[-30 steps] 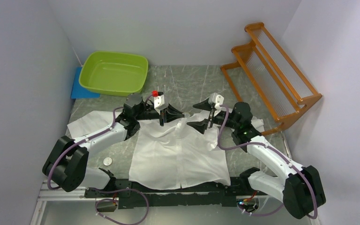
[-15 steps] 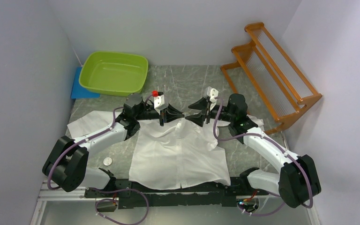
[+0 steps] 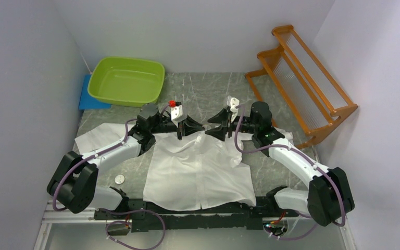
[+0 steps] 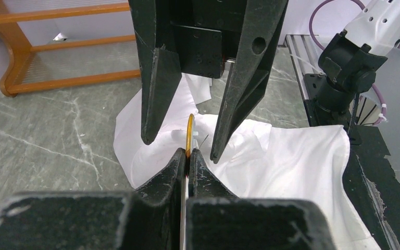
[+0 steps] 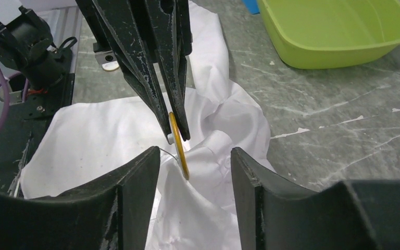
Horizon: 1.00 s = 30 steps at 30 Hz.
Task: Pin the brooch onto the clothing
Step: Pin the brooch to the clothes.
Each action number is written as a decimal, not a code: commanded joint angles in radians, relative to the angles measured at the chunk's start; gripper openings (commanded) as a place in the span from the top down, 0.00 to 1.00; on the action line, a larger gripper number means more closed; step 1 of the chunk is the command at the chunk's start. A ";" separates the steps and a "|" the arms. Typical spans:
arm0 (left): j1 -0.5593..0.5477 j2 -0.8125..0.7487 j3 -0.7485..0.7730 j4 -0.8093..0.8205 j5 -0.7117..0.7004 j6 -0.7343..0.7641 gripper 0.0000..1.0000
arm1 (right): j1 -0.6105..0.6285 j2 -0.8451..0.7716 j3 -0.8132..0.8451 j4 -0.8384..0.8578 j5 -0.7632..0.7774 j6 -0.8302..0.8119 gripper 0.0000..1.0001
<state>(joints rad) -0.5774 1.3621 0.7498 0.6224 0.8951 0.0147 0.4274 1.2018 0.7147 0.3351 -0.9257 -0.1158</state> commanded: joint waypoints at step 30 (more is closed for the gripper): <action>-0.001 -0.040 0.008 0.023 0.031 0.007 0.97 | 0.006 0.042 0.097 -0.082 0.038 -0.001 0.72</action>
<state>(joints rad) -0.5724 1.3563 0.7498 0.6167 0.8921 0.0166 0.4286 1.2289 0.7528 0.2386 -0.9215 -0.1223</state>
